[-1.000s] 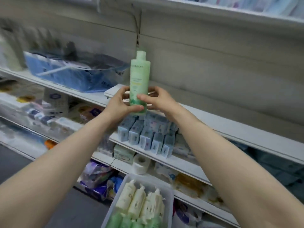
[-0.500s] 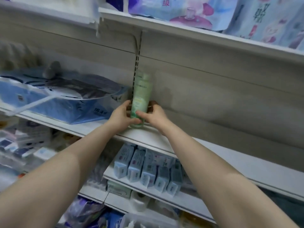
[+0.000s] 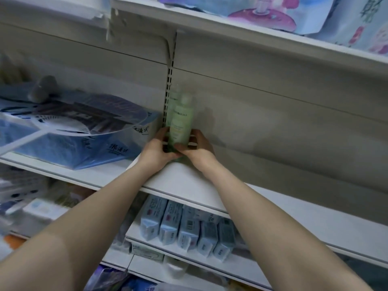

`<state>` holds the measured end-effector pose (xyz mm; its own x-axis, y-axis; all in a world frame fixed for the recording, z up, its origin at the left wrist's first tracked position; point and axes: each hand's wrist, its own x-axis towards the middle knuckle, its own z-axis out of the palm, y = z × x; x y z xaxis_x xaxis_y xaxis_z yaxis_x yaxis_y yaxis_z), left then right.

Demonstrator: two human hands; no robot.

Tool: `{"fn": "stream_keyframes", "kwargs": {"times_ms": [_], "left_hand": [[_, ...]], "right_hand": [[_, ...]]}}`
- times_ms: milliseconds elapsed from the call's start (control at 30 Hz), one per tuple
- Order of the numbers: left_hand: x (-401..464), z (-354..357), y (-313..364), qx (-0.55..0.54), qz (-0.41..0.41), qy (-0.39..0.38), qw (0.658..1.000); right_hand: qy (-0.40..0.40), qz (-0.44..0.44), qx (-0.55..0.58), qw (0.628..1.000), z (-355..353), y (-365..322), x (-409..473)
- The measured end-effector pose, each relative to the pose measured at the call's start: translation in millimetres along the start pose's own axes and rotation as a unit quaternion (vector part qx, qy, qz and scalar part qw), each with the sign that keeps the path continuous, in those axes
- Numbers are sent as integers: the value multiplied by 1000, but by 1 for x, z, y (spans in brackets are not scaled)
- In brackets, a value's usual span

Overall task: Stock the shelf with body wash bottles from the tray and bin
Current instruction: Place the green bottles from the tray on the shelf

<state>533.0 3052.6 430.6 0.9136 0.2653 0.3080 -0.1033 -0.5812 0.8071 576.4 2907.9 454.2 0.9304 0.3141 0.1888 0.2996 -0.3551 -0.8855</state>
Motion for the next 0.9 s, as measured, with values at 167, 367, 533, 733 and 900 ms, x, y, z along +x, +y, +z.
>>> {"fn": "stream_keyframes", "kwargs": {"times_ms": [167,367,533,733,900], "left_hand": [[7,4,0,-12,-16,12,1000],[14,7,-2,7,-26,23,999],[14,6,1,11,-30,20,999],[0,-1,8,48,-43,-15,998],[-29,-3,17,66,-69,21,995]], "right_hand": [[-4,12,-7,1000,6,-4,8],[-13,25,-10,1000,12,-5,15],[-13,27,-13,999,12,-3,13],[-53,16,-71,996,-3,0,-7],[-61,12,-87,994,-20,6,-33]]}}
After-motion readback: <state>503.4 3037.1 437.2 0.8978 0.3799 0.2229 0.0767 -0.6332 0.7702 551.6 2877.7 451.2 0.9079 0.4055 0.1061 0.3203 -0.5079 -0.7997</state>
